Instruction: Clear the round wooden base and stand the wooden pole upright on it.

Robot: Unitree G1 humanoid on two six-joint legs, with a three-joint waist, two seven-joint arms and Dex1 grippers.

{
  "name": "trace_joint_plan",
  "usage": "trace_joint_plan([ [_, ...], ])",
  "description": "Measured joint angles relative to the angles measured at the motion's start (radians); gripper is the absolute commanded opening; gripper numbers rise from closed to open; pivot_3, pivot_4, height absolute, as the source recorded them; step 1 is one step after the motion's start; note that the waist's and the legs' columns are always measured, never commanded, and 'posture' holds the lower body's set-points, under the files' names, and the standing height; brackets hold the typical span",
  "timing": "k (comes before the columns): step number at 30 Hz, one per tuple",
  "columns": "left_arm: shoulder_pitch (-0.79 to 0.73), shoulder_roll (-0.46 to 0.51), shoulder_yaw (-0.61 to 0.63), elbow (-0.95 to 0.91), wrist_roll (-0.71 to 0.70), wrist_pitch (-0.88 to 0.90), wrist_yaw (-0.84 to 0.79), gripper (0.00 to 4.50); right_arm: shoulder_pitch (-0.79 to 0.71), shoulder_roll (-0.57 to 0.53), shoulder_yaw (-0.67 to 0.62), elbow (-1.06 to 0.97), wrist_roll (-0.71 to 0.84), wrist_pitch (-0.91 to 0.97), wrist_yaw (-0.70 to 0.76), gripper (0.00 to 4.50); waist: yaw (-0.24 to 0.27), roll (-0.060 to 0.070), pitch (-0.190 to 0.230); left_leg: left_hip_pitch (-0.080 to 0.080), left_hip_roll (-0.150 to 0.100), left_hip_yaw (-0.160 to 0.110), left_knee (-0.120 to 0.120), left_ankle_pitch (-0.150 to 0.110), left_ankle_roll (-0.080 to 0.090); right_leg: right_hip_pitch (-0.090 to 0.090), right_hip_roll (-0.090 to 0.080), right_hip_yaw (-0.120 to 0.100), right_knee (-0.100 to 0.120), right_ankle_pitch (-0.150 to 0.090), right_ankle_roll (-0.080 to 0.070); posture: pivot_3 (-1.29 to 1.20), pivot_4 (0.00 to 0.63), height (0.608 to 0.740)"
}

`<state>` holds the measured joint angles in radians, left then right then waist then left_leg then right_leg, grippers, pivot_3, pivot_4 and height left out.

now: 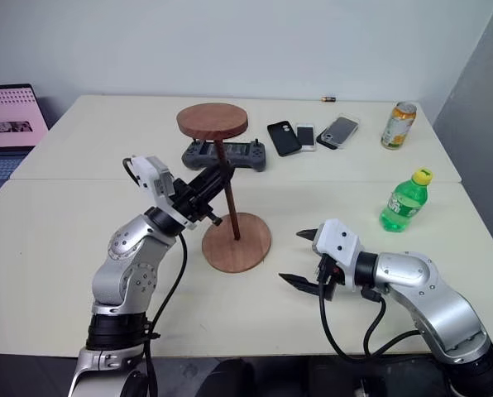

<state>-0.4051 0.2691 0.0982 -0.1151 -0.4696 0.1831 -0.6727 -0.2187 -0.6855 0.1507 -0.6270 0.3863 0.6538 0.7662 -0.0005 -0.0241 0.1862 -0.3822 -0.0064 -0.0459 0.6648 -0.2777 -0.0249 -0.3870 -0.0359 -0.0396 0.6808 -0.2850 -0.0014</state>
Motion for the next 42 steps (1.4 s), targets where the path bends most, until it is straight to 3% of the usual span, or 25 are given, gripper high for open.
trace_joint_plan([
  [32,0.096,0.039,-0.013,-0.06,0.006,-0.082,-0.003,0.26,-0.001,-0.012,-0.001,-0.007,0.03,0.009,-0.002,4.5,-0.002,0.0,-0.001,0.002,0.0,0.0,-0.001,0.0,0.001,0.001,0.0,0.0,0.0,0.0,0.0,0.0,0.15,0.74],
  [42,0.05,0.03,-0.028,0.0,0.017,-0.11,0.014,0.26,-0.001,-0.012,-0.001,-0.007,0.029,0.008,-0.001,4.5,-0.002,0.0,-0.001,0.002,0.0,0.0,-0.001,0.0,0.001,0.002,0.0,0.0,0.0,0.0,0.0,0.0,0.15,0.74],
])
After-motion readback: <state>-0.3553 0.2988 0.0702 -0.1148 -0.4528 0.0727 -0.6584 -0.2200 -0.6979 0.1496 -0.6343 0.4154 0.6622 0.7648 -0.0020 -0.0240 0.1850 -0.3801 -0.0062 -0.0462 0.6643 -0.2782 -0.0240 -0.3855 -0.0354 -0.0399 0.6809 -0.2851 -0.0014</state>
